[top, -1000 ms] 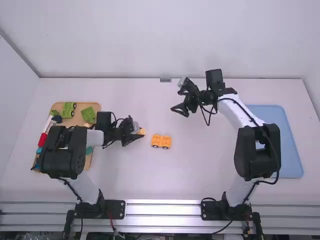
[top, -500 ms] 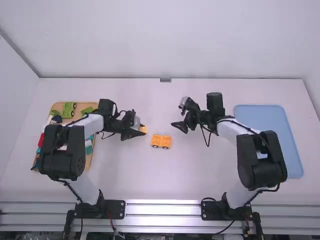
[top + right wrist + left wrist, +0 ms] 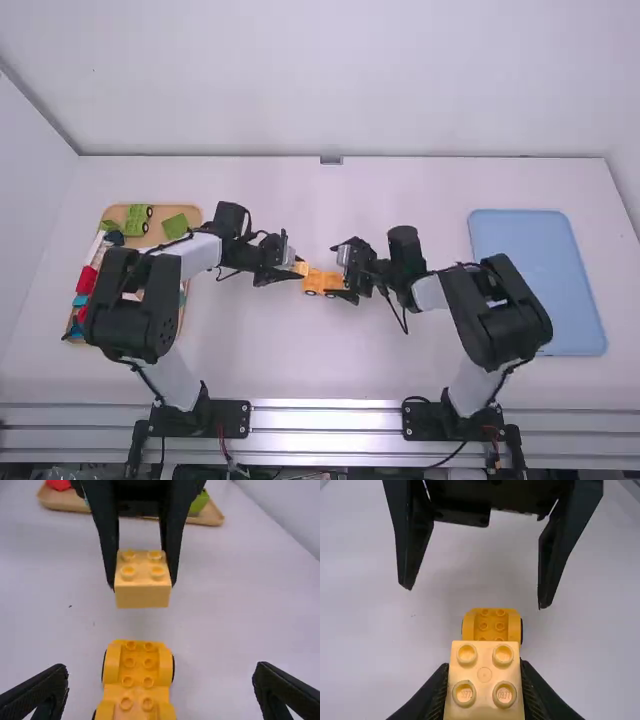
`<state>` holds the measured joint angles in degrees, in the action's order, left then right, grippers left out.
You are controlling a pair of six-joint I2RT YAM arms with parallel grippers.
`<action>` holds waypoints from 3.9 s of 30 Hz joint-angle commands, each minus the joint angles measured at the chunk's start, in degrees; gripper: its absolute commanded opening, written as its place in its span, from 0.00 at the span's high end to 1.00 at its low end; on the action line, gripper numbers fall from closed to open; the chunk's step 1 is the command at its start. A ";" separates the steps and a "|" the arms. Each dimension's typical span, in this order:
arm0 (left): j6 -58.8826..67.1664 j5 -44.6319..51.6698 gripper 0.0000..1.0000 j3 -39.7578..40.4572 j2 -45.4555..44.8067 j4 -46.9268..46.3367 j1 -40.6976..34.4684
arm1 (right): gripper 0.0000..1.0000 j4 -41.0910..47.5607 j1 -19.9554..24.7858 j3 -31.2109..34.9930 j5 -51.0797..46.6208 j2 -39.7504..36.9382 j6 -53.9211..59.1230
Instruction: Assemble lego blocks to make yellow taxi
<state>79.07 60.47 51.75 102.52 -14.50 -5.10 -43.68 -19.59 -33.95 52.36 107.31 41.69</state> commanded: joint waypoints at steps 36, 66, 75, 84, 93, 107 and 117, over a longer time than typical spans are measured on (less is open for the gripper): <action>-10.75 0.07 0.94 -5.31 3.76 14.60 -3.54 | 0.45 1.05 -1.03 -6.91 1.84 16.59 2.29; -18.78 -10.56 0.98 -5.27 6.58 17.77 -6.78 | 0.44 2.38 -2.10 -6.91 1.57 16.59 4.66; -15.56 -14.38 0.98 -5.27 1.27 11.85 -6.67 | 0.44 2.36 -2.12 -6.95 1.60 16.59 4.68; -16.65 -14.88 0.98 -5.33 4.44 14.08 -6.88 | 0.44 2.38 -2.21 -6.95 1.77 16.59 4.63; -12.76 -14.91 0.98 -5.33 4.44 11.26 -6.88 | 0.44 2.38 -2.21 -6.97 1.73 16.59 4.63; -12.81 -15.12 0.78 -5.38 4.44 11.50 -6.88 | 0.45 2.38 -2.21 -6.95 1.77 16.59 4.66; -13.66 -14.97 0.70 -5.38 4.44 11.93 -6.91 | 0.45 2.40 -2.21 -6.95 1.73 16.59 4.66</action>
<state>65.80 46.85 46.87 105.65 -2.04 -11.90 -41.34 -21.74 -40.64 54.46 123.11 45.43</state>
